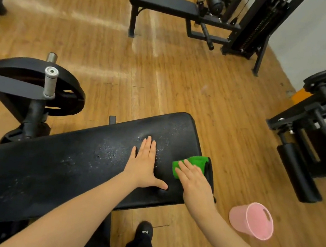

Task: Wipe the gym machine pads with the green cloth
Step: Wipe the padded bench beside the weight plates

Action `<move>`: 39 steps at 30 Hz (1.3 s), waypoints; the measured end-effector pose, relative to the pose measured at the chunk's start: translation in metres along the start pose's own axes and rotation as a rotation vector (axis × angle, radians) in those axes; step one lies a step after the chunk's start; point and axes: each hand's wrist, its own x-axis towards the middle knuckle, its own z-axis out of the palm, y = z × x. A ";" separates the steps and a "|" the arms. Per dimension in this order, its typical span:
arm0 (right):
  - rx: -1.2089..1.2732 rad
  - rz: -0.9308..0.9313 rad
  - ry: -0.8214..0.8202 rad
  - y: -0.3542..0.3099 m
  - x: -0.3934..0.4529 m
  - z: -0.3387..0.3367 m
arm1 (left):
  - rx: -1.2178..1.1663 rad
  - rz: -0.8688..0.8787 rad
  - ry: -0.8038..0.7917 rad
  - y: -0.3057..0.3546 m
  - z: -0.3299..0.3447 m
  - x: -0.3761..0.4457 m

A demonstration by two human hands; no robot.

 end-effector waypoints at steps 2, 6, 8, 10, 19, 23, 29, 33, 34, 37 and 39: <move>-0.009 0.023 0.001 -0.004 -0.020 0.001 | -0.011 -0.002 0.002 0.001 -0.001 -0.001; -0.004 0.048 -0.022 -0.011 -0.052 0.001 | -0.041 0.009 0.011 0.000 -0.001 -0.002; -0.006 0.069 -0.020 -0.010 -0.054 0.000 | -0.043 0.010 0.046 0.000 0.002 -0.007; 0.019 0.100 0.001 -0.009 -0.050 -0.002 | -0.040 -0.001 0.086 -0.004 0.008 -0.016; 0.053 0.057 0.036 0.003 0.084 -0.036 | -0.076 -0.125 0.035 -0.046 0.033 -0.050; -0.018 0.031 -0.128 0.017 0.149 -0.040 | -0.078 -0.143 -0.004 -0.050 0.049 -0.063; -0.018 0.062 -0.234 0.024 0.186 -0.017 | -0.119 -0.161 -0.024 -0.053 0.052 -0.064; -0.075 -0.005 -0.153 0.017 0.159 -0.003 | -0.132 -0.169 -0.039 -0.053 0.052 -0.064; -0.075 -0.022 -0.162 0.016 0.150 -0.002 | -0.138 -0.173 -0.037 -0.053 0.051 -0.064; -0.042 -0.078 -0.183 0.013 0.118 0.003 | -0.142 -0.187 -0.032 -0.053 0.050 -0.063; -0.038 -0.140 -0.098 0.010 0.090 0.008 | -0.138 -0.192 -0.029 -0.052 0.050 -0.063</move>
